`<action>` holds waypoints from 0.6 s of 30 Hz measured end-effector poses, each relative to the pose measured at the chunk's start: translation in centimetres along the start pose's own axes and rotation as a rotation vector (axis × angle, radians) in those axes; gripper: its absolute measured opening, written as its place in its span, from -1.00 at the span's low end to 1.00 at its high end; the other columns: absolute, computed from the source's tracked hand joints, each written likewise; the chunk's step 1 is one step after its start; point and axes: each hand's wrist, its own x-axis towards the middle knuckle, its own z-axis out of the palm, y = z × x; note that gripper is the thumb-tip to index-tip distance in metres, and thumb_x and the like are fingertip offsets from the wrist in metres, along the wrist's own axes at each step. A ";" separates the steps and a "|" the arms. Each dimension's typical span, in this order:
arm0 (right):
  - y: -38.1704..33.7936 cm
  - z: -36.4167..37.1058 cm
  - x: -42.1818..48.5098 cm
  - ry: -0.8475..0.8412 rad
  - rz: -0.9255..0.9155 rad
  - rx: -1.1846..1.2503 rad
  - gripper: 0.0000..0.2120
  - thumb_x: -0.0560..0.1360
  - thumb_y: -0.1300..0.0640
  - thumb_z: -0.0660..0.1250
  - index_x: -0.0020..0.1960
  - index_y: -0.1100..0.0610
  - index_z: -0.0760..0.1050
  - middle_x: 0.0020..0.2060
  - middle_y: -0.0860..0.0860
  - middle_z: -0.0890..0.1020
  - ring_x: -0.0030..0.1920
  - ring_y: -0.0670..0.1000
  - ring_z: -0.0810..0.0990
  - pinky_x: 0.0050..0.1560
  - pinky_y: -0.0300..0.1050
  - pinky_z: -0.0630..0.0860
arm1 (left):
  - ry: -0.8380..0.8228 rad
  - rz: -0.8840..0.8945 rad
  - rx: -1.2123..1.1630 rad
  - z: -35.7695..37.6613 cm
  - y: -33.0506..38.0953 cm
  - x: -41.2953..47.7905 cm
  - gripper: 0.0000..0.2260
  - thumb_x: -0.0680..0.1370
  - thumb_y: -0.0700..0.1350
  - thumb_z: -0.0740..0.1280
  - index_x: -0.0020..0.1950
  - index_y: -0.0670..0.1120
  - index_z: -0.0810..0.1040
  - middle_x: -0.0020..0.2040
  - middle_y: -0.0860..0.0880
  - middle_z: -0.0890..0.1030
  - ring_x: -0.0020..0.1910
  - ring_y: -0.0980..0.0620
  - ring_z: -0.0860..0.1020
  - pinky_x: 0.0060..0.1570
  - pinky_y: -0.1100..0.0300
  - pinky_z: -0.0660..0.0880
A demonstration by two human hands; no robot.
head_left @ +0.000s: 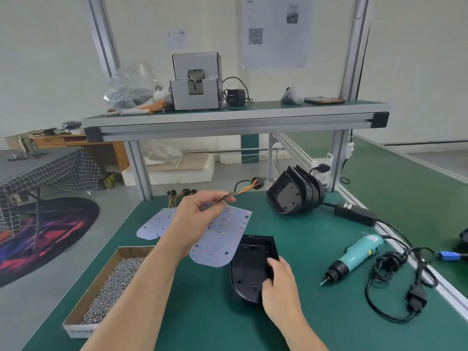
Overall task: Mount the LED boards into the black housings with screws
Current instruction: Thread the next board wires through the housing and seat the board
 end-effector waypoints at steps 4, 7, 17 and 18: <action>-1.2 -1.3 0.8 0.261 -0.070 0.148 -0.47 0.56 0.21 0.39 0.47 0.18 0.30 0.40 0.08 0.41 0.41 0.13 0.38 0.42 0.01 0.31 | -0.160 0.140 -0.113 1.0 3.7 -2.1 -0.76 0.55 -0.24 0.37 -0.09 0.08 0.74 -0.13 0.12 0.67 -0.15 0.18 0.53 -0.08 0.41 0.42; -3.6 -3.9 3.7 0.213 -0.178 0.449 -0.17 0.46 0.19 0.49 0.60 0.11 0.13 0.44 0.09 0.39 0.24 0.15 0.54 0.26 0.02 0.51 | -0.243 0.176 -0.263 1.7 5.3 -2.9 -0.83 0.53 -0.19 0.38 -0.11 0.04 0.73 -0.15 0.06 0.63 -0.14 0.08 0.51 -0.06 0.30 0.41; -2.6 -5.7 8.1 0.130 -0.225 -0.015 -0.85 0.63 0.20 0.29 0.00 0.21 0.62 -0.04 0.07 0.61 -0.01 0.10 0.57 0.02 -0.19 0.44 | -0.027 0.048 -1.169 -1.2 6.3 -0.9 -0.87 0.54 -0.17 0.33 -0.07 0.02 0.66 -0.16 0.07 0.63 -0.16 0.12 0.61 -0.17 0.24 0.58; -2.3 -5.8 8.1 0.138 -0.190 -0.050 -0.83 0.65 0.15 0.26 -0.03 0.16 0.60 -0.15 0.04 0.60 -0.10 0.08 0.56 -0.11 -0.28 0.41 | 0.084 -0.032 -1.165 -1.5 5.6 -0.2 -0.84 0.57 -0.17 0.28 -0.02 0.01 0.64 -0.17 0.08 0.63 -0.21 0.15 0.61 -0.21 0.25 0.59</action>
